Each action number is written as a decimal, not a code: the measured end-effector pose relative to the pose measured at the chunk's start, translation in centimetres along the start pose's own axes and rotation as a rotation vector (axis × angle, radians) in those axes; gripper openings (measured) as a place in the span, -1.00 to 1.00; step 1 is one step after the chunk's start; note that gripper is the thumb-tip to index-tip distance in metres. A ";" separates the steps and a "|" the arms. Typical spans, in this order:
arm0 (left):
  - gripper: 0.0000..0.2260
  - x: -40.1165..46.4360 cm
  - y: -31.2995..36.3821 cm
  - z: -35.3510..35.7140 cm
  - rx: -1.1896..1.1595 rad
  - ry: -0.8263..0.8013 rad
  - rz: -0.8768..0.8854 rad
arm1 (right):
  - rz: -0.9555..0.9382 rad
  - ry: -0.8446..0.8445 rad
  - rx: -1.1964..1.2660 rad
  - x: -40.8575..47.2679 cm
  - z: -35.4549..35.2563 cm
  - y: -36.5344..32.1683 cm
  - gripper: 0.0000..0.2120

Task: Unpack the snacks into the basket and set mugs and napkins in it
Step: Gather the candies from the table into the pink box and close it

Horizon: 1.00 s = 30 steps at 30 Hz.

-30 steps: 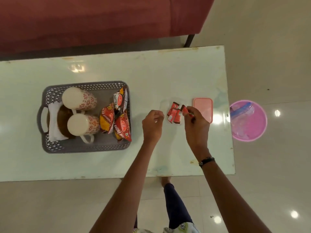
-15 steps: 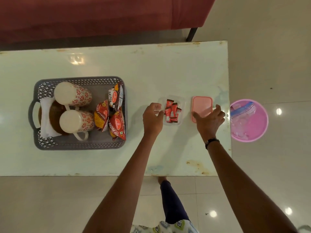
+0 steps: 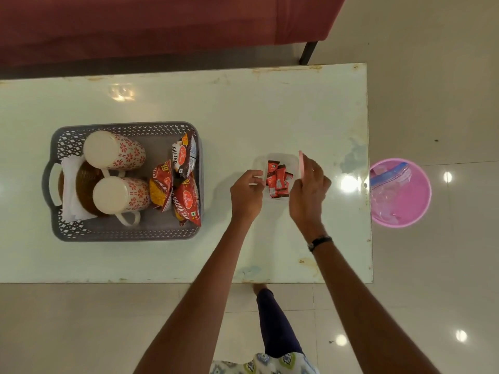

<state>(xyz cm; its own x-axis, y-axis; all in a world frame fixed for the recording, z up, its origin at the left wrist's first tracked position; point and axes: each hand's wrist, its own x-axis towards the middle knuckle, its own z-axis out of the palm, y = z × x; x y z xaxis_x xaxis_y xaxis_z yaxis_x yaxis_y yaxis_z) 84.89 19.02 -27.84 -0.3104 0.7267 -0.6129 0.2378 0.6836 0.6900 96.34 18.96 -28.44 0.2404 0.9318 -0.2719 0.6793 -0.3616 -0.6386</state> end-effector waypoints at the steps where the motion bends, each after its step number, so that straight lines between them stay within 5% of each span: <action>1: -0.79 0.0 0.0 0.1 -0.011 -0.003 -0.005 | 0.033 -0.033 0.005 -0.4 0.5 -0.3 -0.45; 12: -0.67 0.0 0.2 -0.5 -0.142 -0.081 -0.080 | 0.097 -0.058 -0.242 -2.0 3.1 -1.7 -0.47; 30: -0.79 0.6 0.4 -0.2 -0.015 -0.027 0.004 | 0.083 0.027 -0.217 -2.8 5.9 -1.6 -0.48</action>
<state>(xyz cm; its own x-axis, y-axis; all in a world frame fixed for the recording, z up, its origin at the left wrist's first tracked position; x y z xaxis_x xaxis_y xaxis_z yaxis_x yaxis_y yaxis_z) 84.63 19.68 -27.84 -0.2850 0.7309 -0.6202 0.2247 0.6799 0.6980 90.49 16.69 -30.93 0.3183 0.9006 -0.2959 0.7887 -0.4248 -0.4444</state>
